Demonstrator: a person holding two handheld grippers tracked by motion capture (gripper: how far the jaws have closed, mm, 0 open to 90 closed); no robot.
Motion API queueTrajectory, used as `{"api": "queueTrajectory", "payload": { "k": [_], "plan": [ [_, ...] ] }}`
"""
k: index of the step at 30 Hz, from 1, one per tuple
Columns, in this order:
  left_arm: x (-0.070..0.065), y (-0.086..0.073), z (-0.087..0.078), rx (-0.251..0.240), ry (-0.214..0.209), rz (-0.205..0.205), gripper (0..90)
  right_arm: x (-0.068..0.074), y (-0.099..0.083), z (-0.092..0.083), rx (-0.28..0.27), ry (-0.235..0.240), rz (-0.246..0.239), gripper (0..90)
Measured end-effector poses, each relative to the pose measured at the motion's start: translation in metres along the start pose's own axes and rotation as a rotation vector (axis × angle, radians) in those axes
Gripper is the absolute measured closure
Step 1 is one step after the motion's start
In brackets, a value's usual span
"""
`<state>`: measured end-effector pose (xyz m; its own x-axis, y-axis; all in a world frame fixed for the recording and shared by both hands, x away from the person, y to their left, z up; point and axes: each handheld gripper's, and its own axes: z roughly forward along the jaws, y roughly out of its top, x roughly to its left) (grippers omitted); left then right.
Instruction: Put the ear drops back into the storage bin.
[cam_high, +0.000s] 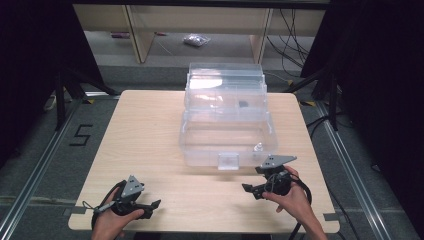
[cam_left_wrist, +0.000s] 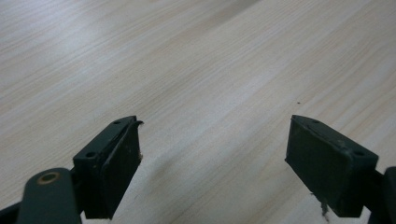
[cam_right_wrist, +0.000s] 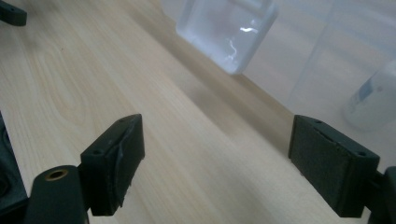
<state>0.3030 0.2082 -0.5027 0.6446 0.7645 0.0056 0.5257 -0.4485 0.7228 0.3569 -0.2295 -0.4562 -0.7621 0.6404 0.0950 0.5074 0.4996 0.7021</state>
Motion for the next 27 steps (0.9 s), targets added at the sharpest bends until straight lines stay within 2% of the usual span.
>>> {"api": "queueTrajectory", "payload": {
  "k": [1,4,6,7,8,10,14,15,18,19,20,21,22,23,24,26,27],
  "plan": [
    [0.0,0.0,0.0,-0.006,-0.002,-0.004,17.2,0.002,-0.006,0.004,0.01,0.0,0.012,18.3],
    [0.0,-0.001,0.002,-0.011,0.005,-0.005,17.2,0.004,-0.01,0.006,0.009,-0.005,0.006,18.1],
    [0.0,-0.001,0.0,0.0,-0.001,-0.001,17.2,0.006,-0.013,0.007,0.002,0.002,0.014,17.5],
    [0.0,-0.001,0.0,-0.003,-0.001,-0.004,17.2,0.009,-0.016,0.008,0.026,0.003,0.014,17.0],
    [0.0,-0.001,0.0,-0.004,-0.001,-0.005,17.2,0.01,-0.019,0.008,0.012,-0.007,0.02,16.8],
    [0.0,-0.001,0.001,-0.004,0.004,-0.003,17.2,0.01,-0.02,0.007,0.028,-0.01,0.031,16.5],
    [0.0,-0.001,0.001,-0.004,0.002,-0.003,17.2,0.008,-0.027,0.006,0.003,-0.007,0.032,16.6],
    [0.0,-0.001,0.002,-0.009,-0.001,-0.01,17.2,0.008,-0.028,0.005,-0.011,-0.032,0.033,16.6],
    [-0.001,-0.001,0.002,-0.013,-0.005,-0.012,17.2,0.008,-0.029,0.003,-0.025,-0.043,0.048,16.7],
    [-0.001,-0.001,0.001,0.0,-0.004,-0.006,17.2,0.007,-0.031,0.002,-0.033,-0.043,0.071,16.6],
    [-0.001,-0.001,0.001,0.0,-0.004,-0.006,17.2,0.007,-0.032,0.001,-0.042,-0.056,0.058,16.6],
    [-0.001,0.0,0.002,0.011,-0.002,0.011,17.2,0.01,-0.033,0.001,-0.037,-0.048,0.089,16.6],
    [-0.001,0.0,0.002,0.011,-0.002,0.011,17.2,0.01,-0.033,0.001,-0.037,-0.048,0.089,16.6],
    [-0.003,0.0,0.003,-0.006,-0.011,-0.007,17.2,0.008,-0.034,0.001,-0.039,-0.053,0.064,16.6],
    [-0.003,0.0,0.003,-0.006,-0.012,-0.007,17.2,0.011,-0.037,0.0,-0.03,-0.054,0.105,16.7],
    [-0.002,0.0,0.002,0.002,-0.009,0.003,17.2,0.008,-0.039,0.001,-0.023,-0.055,0.073,16.8],
    [-0.001,0.0,0.001,0.017,-0.01,0.018,17.2,0.009,-0.04,0.0,-0.023,-0.064,0.084,16.7]
  ]
}}
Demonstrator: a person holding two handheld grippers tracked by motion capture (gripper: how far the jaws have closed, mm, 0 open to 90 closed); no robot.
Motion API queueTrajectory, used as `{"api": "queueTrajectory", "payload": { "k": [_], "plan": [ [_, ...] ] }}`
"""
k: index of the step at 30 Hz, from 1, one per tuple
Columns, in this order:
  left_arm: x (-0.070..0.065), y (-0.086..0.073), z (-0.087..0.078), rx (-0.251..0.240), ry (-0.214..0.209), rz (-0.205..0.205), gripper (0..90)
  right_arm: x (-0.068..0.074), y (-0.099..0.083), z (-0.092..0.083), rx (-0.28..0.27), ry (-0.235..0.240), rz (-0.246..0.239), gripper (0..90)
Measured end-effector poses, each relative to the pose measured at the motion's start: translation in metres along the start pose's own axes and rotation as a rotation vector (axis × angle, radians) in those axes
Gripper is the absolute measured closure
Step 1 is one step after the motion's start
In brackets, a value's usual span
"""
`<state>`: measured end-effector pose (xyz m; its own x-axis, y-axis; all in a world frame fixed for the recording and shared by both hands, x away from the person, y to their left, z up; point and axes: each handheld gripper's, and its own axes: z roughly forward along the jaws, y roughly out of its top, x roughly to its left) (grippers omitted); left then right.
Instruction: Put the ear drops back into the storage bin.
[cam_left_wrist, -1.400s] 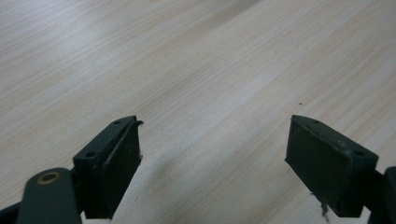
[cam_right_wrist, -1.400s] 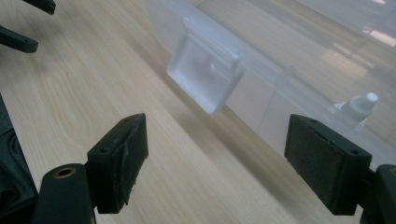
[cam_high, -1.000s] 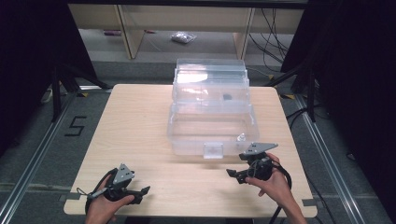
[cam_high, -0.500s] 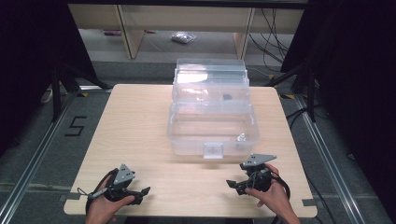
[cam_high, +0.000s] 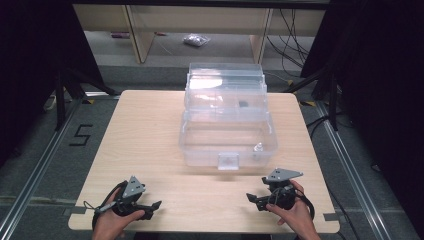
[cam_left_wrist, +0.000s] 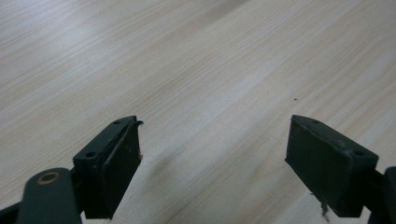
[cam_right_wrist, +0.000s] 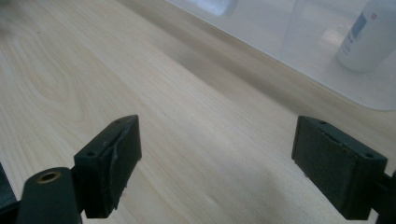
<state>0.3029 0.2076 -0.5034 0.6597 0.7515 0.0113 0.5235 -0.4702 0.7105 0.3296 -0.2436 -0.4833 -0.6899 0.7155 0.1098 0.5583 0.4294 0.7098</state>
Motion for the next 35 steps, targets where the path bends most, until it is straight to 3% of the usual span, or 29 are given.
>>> {"api": "queueTrajectory", "payload": {
  "k": [3,4,7,8,10,11,13,14,15,16,17,18,23,24,26,27,28,32,33,34,35],
  "plan": [
    [-0.001,0.0,0.001,-0.014,0.002,-0.015,17.2,0.003,-0.002,-0.001,0.012,0.002,0.034,16.7],
    [-0.002,0.0,0.002,-0.024,-0.001,-0.025,17.2,0.002,-0.002,-0.001,0.007,-0.001,0.007,16.7],
    [-0.001,0.0,0.002,-0.01,0.005,-0.008,17.2,0.004,-0.003,0.0,0.003,-0.003,0.018,16.8],
    [0.0,0.0,0.002,-0.006,0.008,-0.009,17.2,0.002,-0.003,0.0,-0.005,-0.007,-0.009,16.7],
    [0.0,0.0,0.002,-0.006,0.008,-0.01,17.2,0.004,-0.003,-0.001,0.004,-0.008,0.009,16.7],
    [0.0,0.0,0.002,-0.007,0.009,-0.008,17.2,0.003,-0.002,0.0,-0.004,-0.017,-0.017,16.7],
    [-0.001,0.0,0.001,-0.009,0.001,-0.005,17.2,0.003,-0.002,-0.001,-0.007,-0.019,-0.018,16.7],
    [-0.002,0.0,0.002,-0.025,0.002,-0.024,17.2,0.003,-0.002,0.001,-0.015,0.009,-0.015,16.7],
    [-0.002,0.0,0.003,-0.028,-0.002,-0.023,17.2,0.003,-0.002,-0.001,-0.011,-0.008,-0.014,16.7],
    [0.001,0.0,0.0,0.007,-0.003,0.015,17.2,0.003,-0.003,-0.001,-0.007,-0.01,-0.011,16.7],
    [0.001,0.0,0.0,0.007,-0.003,0.015,17.2,0.003,-0.003,-0.001,-0.007,-0.01,-0.011,16.7],
    [0.0,0.0,0.002,-0.001,0.004,-0.008,17.2,0.003,-0.004,-0.003,-0.012,-0.025,0.009,16.7],
    [0.001,0.0,0.004,0.009,0.001,-0.007,17.2,0.0,-0.006,-0.007,-0.022,-0.035,0.018,16.7],
    [0.001,0.0,0.004,0.002,0.004,-0.009,17.2,0.002,-0.007,-0.008,-0.018,-0.043,0.045,16.7],
    [0.001,0.001,0.002,0.005,0.003,-0.002,17.2,0.0,-0.008,-0.009,-0.022,-0.051,0.032,16.6],
    [0.001,0.001,0.002,0.007,0.003,0.0,17.2,0.002,-0.009,-0.009,-0.018,-0.047,0.061,16.6],
    [0.002,0.001,0.003,0.009,0.002,0.0,17.2,-0.001,-0.009,-0.009,-0.018,-0.051,0.027,16.6],
    [0.001,0.001,0.002,0.008,0.001,0.003,17.2,-0.001,-0.009,-0.007,-0.022,-0.041,0.031,16.6],
    [0.001,0.001,0.002,0.011,0.001,0.001,17.2,0.002,-0.009,-0.008,-0.01,-0.05,0.054,16.6],
    [0.001,0.0,0.002,0.008,0.003,-0.001,17.2,-0.001,-0.008,-0.007,-0.017,-0.051,0.017,16.6],
    [0.001,0.0,0.002,0.009,0.003,-0.002,17.2,-0.001,-0.008,-0.007,-0.017,-0.051,0.017,16.6]
  ]
}}
